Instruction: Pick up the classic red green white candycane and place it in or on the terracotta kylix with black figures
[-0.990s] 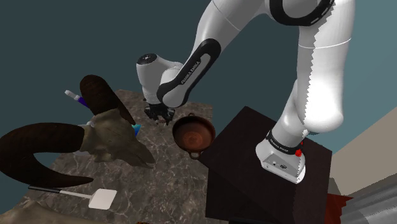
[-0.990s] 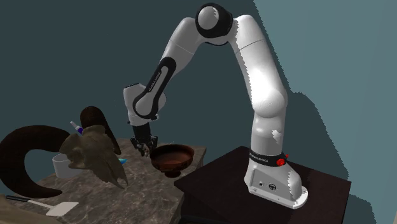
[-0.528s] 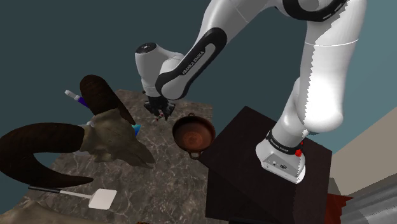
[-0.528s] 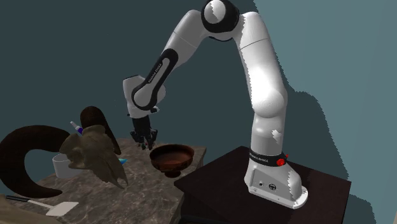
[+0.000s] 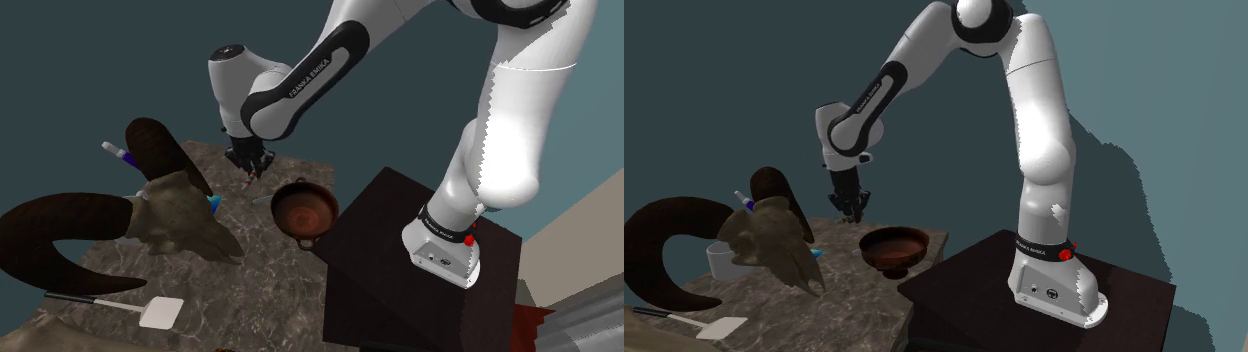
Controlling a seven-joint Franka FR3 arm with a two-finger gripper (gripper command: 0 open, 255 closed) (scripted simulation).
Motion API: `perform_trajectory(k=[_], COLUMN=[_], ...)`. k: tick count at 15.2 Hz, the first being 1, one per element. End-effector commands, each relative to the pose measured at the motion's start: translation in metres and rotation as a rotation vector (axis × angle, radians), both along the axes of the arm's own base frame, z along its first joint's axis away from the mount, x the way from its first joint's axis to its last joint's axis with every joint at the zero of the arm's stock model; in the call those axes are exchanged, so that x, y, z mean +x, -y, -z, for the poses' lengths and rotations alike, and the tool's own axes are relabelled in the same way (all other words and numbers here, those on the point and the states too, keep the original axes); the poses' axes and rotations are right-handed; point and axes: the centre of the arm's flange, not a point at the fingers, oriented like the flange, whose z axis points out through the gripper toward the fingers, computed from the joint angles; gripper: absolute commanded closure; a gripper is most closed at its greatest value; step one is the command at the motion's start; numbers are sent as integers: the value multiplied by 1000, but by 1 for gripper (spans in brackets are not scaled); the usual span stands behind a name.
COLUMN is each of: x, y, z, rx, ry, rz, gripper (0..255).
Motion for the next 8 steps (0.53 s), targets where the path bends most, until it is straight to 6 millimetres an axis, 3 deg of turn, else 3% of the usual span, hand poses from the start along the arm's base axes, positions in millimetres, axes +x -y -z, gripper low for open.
perform_trajectory(k=[1, 8], x=[0, 0], y=[0, 0], z=[-10, -47], rx=[0, 0], ry=[0, 0], rz=[0, 0], gripper=[255, 255])
